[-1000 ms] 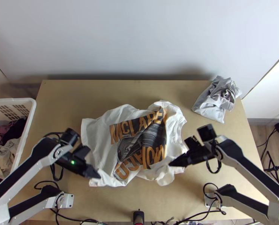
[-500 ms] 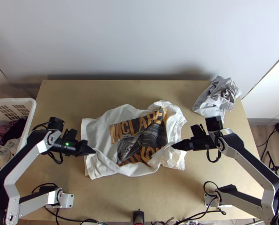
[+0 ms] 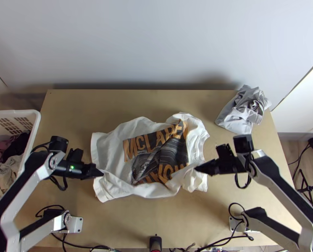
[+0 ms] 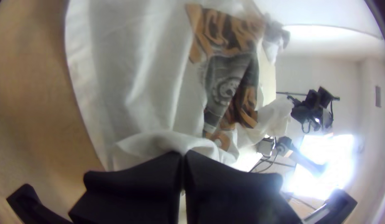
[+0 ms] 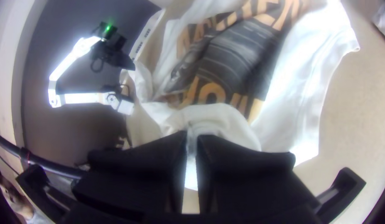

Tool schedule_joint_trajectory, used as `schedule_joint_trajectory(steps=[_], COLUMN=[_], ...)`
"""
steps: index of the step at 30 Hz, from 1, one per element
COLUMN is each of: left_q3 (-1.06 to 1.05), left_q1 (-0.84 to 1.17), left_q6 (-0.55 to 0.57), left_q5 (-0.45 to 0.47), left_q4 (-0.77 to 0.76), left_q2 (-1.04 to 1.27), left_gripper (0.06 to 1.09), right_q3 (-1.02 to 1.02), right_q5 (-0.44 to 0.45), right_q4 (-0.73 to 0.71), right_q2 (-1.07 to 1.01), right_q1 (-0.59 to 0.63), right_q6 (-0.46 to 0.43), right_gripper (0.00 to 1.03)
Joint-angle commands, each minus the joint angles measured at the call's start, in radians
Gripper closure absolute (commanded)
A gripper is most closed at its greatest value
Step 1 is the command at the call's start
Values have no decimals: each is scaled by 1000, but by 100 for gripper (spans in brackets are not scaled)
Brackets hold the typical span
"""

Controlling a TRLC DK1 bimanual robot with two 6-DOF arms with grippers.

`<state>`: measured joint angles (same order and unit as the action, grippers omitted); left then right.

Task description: Fold the t-shirt

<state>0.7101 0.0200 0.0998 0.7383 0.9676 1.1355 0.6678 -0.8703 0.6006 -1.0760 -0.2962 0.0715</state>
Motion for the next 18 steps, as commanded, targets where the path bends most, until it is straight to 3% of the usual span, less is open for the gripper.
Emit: schedule_joint_trajectory(steps=[1, 3, 4, 5, 6, 7, 10, 13, 18], left_q3=[-14, -20, -17, -15, -17, -20, -20, -15, -6], left_q1=[264, 391, 454, 512, 544, 554, 551, 541, 374], left_q6=[-23, 1, 23, 34, 48, 54, 48, 35, 57], left_q5=[-11, -11, -13, -14, -20, -24, -25, -24, -24], left_q4=[128, 128, 128, 126, 126, 128, 132, 126, 49], left_q2=[-221, -283, -298, -303, -301, -298, -292, -296, -244], left_gripper=[100, 87, 73, 51, 19, 10, 10, 10, 10], right_q3=[-34, -51, -54, -57, -59, -57, -54, -36, 72], right_q5=[36, 77, 99, 106, 106, 106, 106, 106, 105], right_q4=[93, 120, 131, 154, 174, 182, 199, 208, 208], right_q2=[156, 166, 168, 165, 156, 145, 125, 93, -7], right_q1=[-184, -265, -293, -305, -310, -313, -311, -276, -146], right_q6=[-35, -41, -42, -47, -55, -65, -111, -114, -110], right_gripper=[97, 92, 79, 52, 26, 17, 14, 4, 4])
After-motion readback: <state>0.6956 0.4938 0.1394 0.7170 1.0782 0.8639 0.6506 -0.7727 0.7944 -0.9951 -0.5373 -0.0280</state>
